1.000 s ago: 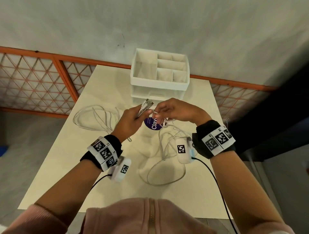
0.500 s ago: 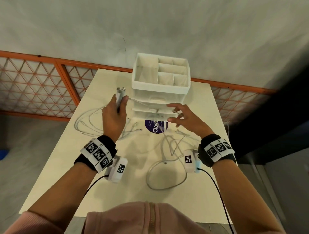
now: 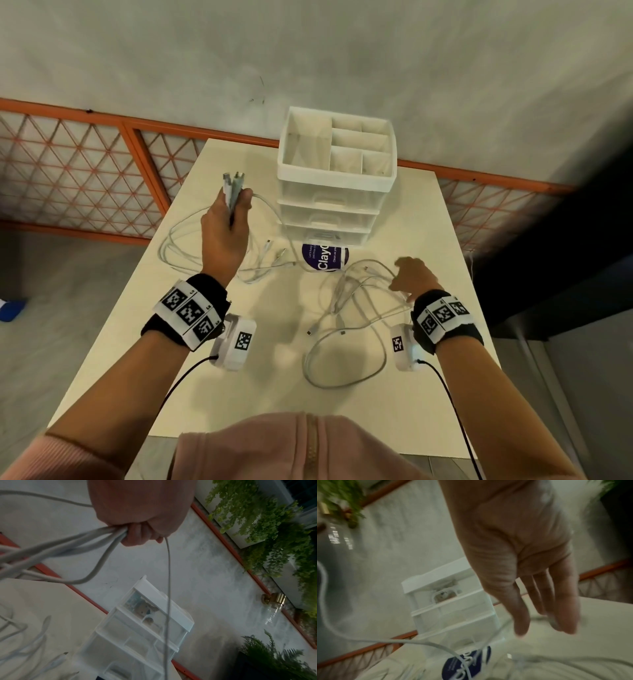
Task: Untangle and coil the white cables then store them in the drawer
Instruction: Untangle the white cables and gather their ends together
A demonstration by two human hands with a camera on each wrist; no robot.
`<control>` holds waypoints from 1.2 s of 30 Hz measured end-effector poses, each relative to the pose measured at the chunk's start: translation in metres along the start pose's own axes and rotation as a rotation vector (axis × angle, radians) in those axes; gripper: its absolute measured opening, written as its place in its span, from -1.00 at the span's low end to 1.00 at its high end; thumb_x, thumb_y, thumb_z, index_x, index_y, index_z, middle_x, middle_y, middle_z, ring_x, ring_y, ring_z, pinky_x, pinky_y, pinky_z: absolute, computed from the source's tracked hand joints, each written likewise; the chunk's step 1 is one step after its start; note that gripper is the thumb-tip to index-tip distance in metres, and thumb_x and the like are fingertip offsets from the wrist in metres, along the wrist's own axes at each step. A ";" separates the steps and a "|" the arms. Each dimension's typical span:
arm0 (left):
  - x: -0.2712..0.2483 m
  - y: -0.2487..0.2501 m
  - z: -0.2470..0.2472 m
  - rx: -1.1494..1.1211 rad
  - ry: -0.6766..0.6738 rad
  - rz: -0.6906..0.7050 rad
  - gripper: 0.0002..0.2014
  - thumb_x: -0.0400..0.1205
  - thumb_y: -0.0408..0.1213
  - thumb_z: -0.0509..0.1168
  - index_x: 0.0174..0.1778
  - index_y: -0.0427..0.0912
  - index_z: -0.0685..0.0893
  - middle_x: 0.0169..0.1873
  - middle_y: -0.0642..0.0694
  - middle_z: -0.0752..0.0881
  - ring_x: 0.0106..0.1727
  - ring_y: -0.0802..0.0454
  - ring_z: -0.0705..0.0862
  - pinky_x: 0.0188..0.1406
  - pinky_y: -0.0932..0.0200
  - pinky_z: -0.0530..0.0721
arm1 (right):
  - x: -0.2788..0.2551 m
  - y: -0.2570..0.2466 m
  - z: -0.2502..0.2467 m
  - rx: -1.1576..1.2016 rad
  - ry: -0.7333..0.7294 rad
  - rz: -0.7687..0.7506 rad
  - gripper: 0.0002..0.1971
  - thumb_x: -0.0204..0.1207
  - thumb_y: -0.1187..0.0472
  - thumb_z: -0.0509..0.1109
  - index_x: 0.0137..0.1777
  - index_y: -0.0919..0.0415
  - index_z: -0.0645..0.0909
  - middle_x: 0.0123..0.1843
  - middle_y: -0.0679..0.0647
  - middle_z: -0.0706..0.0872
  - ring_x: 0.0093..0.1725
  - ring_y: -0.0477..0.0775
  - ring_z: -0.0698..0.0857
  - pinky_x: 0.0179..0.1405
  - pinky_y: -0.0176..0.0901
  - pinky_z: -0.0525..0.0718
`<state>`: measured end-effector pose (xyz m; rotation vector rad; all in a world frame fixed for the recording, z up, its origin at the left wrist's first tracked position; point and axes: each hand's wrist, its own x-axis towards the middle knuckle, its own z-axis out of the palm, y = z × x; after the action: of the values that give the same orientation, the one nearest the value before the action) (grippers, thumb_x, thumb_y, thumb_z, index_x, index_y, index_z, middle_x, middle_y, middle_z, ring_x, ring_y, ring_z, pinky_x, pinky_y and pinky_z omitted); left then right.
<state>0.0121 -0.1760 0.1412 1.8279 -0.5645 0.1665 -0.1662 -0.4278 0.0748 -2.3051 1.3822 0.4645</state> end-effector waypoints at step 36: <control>-0.026 -0.036 0.007 0.149 -0.116 -0.093 -0.77 0.68 -0.19 0.18 0.08 -0.28 0.58 -0.32 -0.29 0.69 -0.31 -0.22 0.61 -0.25 0.00 0.55 | -0.011 -0.115 -0.003 0.372 -0.075 -0.739 -0.51 0.67 0.33 0.17 0.60 0.14 0.26 0.54 0.19 0.40 0.44 0.16 0.55 0.39 -0.02 0.58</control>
<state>0.0046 -0.1669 0.0979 2.0138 -0.5583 0.0404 -0.0688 -0.3730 0.1027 -2.2388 0.4505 0.0484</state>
